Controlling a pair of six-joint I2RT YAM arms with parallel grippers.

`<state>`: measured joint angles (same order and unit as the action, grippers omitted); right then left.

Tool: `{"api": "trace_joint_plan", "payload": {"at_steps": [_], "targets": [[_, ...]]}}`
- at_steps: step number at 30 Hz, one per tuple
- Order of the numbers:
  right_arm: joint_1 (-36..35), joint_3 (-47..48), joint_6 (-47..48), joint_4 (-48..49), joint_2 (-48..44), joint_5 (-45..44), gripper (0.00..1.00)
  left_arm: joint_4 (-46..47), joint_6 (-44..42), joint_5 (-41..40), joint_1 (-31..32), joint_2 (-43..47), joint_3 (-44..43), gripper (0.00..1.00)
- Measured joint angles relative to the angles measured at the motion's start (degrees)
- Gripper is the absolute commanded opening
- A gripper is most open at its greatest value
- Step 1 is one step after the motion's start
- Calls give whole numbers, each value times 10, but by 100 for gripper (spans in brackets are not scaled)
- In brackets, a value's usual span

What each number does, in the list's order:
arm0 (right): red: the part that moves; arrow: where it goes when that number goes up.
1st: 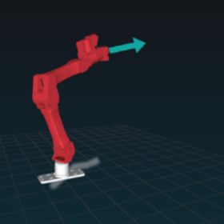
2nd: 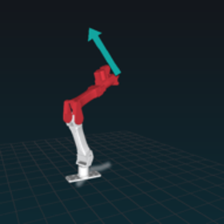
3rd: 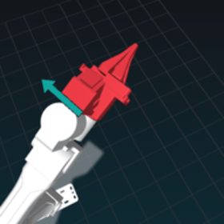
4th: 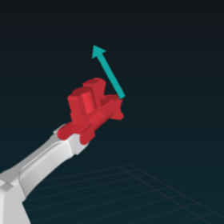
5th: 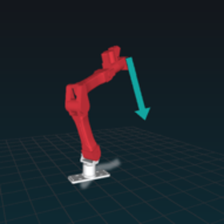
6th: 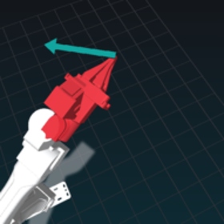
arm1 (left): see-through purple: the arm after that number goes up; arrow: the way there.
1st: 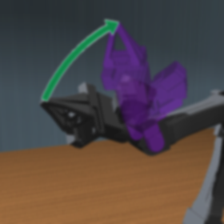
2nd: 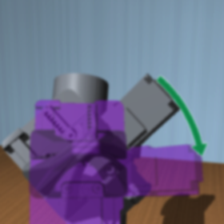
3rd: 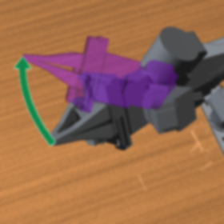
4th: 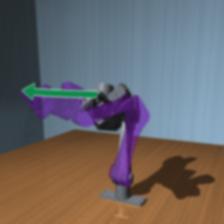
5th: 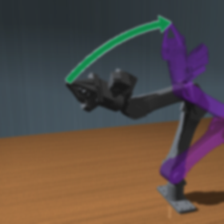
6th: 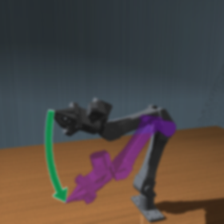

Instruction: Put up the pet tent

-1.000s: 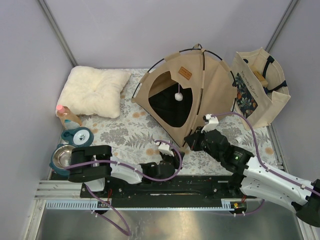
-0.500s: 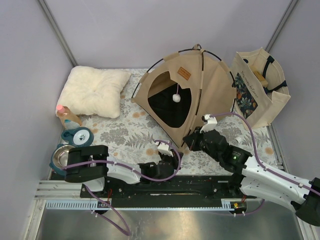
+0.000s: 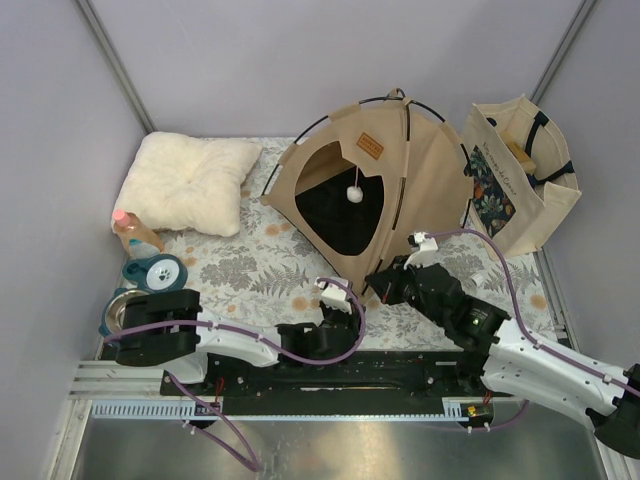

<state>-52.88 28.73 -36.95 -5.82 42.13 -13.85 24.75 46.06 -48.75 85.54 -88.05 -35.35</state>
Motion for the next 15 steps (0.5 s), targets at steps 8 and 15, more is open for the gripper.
{"api": "trace_joint_plan", "payload": {"at_steps": [8,15], "targets": [[0,-7,7,-12,-37,0,0,-27,0,-7,2,7,-12,0],[0,-8,12,-11,-36,0,0,-44,3,-8,3,17,-13,0]]}}
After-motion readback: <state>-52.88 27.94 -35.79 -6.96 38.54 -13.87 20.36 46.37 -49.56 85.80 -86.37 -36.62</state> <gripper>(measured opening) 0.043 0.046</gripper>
